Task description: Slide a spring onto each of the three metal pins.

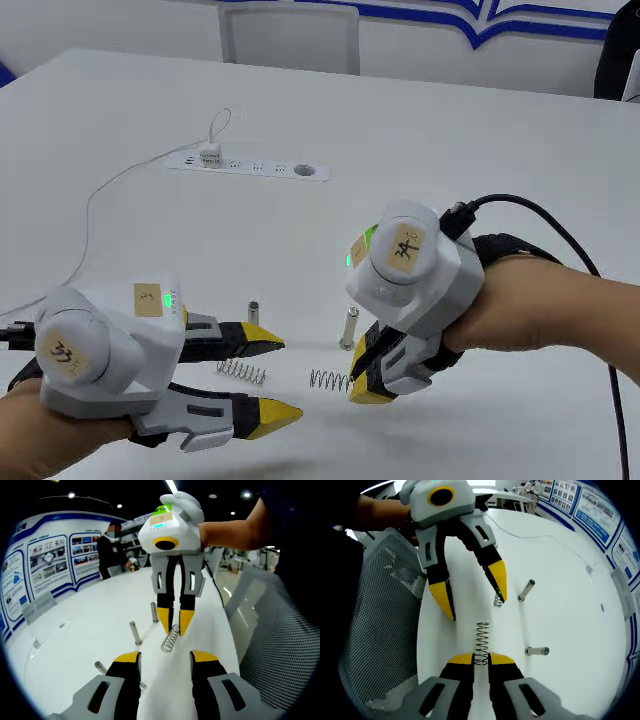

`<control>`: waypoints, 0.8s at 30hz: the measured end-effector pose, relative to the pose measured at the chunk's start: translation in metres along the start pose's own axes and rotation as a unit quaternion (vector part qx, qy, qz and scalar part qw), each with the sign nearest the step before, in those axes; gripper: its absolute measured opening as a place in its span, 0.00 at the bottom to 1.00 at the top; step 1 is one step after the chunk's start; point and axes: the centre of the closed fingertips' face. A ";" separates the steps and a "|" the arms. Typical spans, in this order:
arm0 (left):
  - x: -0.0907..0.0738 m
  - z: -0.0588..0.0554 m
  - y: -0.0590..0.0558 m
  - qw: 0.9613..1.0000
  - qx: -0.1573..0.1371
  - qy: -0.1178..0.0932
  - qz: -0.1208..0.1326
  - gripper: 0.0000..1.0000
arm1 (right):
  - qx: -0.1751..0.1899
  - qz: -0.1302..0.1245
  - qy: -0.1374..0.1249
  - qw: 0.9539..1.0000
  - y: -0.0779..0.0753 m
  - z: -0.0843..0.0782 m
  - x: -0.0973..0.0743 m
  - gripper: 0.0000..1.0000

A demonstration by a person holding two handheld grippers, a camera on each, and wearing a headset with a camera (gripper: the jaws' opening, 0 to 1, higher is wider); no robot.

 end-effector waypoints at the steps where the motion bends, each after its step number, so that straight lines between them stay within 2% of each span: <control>1: 0.001 0.001 -0.002 1.000 0.001 -0.001 -0.004 0.39 | -0.005 0.001 0.000 1.000 0.002 0.002 -0.001 0.11; 11: 0.006 0.005 -0.014 1.000 0.014 -0.003 -0.028 0.32 | -0.041 0.008 -0.001 0.999 0.010 0.013 -0.006 0.11; 24: 0.008 0.010 -0.021 0.999 0.019 -0.012 -0.043 0.15 | -0.070 0.011 0.003 0.997 0.014 0.013 -0.007 0.11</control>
Point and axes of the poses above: the centre of the closed fingertips' face, and the gripper's own axes: x roughly forward along the fingers, y roughly to its left, z roughly out of its top, and after that the axes turned 5 degrees about z, right-handed
